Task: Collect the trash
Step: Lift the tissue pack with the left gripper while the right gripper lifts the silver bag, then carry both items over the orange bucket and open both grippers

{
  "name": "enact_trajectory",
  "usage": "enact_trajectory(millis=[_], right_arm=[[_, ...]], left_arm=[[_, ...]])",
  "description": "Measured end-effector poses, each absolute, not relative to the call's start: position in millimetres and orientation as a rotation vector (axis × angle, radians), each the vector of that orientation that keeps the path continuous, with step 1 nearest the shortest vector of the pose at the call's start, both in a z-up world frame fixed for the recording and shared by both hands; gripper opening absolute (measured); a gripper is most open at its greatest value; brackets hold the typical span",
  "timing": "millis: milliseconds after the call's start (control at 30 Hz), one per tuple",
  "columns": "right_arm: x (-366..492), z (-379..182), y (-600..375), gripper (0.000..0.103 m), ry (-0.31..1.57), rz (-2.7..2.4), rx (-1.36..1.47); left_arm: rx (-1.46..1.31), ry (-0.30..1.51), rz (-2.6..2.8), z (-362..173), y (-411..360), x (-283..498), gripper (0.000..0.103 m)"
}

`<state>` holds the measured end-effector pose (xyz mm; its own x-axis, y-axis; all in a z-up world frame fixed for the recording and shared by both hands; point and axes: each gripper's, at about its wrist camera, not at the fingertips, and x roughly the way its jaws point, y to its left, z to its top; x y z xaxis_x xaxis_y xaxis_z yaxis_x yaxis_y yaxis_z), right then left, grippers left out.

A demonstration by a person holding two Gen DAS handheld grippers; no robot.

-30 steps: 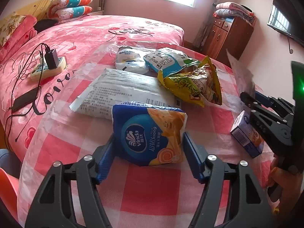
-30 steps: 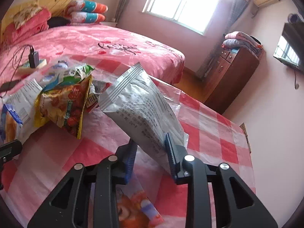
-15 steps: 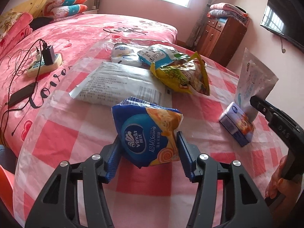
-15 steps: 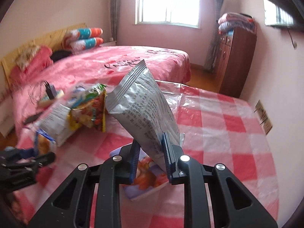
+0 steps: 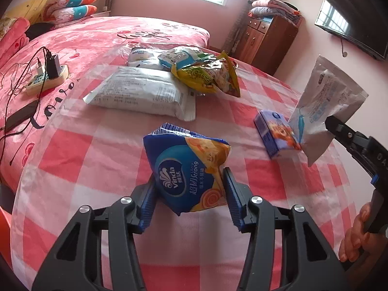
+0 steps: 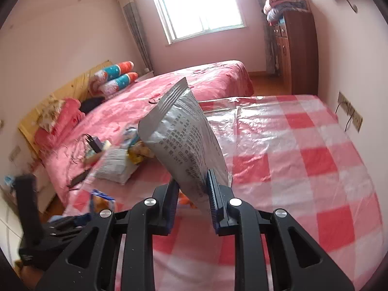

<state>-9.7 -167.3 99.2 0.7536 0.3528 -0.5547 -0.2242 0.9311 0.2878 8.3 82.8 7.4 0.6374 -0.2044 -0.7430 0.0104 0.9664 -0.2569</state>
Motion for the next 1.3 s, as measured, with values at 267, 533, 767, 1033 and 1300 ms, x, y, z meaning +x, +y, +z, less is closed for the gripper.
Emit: enact_trajectory(millis=[267,533,767,1033,1300], right_arm=[[-43,99,-167,0.024,0.672,0.36,0.296],[-68,98,-153,0.024,0.711,0.4,0.309],[-84,100,-142,0.024,0.741,0.448,0.353],[-102,107,-126,0.024,0.764,0.5,0.381],[-112,118,-85,0.024,0.783,0.56,0.319]], left_arm=[[-0.235,0.881,-0.167,8,82,-13,0.051],[-0.2,0.883,-0.196,9,83,-39,0.051],[-0.199,0.876,-0.21,11,92,-58,0.051],[-0.189,0.831,-0.202,23,110,-79,0.051],[-0.223,0.8,-0.152,30,149,-103,0.051]])
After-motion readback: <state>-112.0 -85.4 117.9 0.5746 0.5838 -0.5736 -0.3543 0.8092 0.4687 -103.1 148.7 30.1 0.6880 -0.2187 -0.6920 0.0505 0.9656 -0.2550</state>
